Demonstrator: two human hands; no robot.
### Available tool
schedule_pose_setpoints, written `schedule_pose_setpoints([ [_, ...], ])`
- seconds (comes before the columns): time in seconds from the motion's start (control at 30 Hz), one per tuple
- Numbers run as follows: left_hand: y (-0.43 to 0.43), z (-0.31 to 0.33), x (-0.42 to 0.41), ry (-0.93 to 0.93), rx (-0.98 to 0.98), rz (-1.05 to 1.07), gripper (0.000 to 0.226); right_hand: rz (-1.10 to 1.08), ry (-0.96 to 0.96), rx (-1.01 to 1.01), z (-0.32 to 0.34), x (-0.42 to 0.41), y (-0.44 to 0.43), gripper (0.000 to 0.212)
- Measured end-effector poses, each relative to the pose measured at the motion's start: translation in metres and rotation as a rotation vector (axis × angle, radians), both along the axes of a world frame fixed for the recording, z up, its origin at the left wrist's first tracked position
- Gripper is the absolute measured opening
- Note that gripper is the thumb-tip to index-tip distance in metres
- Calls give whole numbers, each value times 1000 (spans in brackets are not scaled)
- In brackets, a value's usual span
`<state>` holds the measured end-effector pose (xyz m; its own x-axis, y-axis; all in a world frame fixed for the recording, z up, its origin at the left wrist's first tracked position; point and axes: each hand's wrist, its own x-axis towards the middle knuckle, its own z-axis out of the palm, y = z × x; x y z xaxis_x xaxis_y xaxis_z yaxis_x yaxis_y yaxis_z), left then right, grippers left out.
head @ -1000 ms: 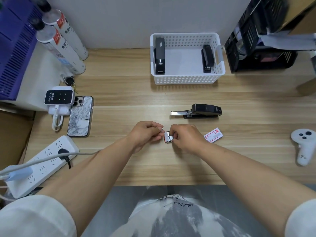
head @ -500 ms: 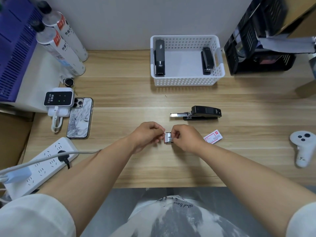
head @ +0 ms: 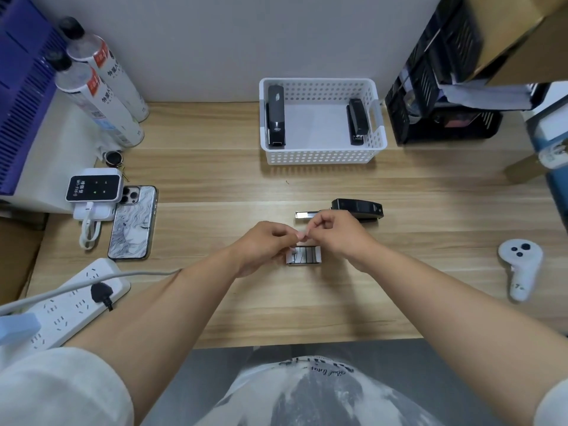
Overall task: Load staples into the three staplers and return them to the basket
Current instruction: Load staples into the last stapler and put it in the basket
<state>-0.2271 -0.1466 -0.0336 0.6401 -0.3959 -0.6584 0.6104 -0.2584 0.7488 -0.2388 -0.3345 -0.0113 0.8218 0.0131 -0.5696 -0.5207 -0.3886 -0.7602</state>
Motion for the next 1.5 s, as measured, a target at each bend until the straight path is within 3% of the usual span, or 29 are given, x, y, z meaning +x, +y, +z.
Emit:
schedule_pose_setpoints([
  [0.13, -5, 5, 5, -13, -61, 57, 22, -21, -21, 0, 13, 7, -2, 3],
  [0.3, -10, 10, 9, 1, -111, 64, 11, 113, -131, -198, 21, 13, -7, 6],
  [0.4, -13, 10, 12, -26, -96, 54, 12, 313, -330, -390, 29, 17, -8, 19],
  [0.57, -17, 11, 22, -50, -11, 72, 16, 641, -536, -663, 32, 29, -7, 14],
  [0.7, -18, 10, 29, -71, 48, 74, 14, 679, -607, -731, 26, 40, -5, 10],
  [0.87, -16, 0, 34, -26, 170, 295, 19, 625, -589, -985, 8, 50, -6, 5],
  [1.07, -8, -6, 30, 45, 95, 391, 17, 674, -494, -997, -10, 51, -3, 5],
  [1.5, 4, -7, 27, 85, -27, 420, 22, 606, -522, -943, -27, 48, -8, 8],
])
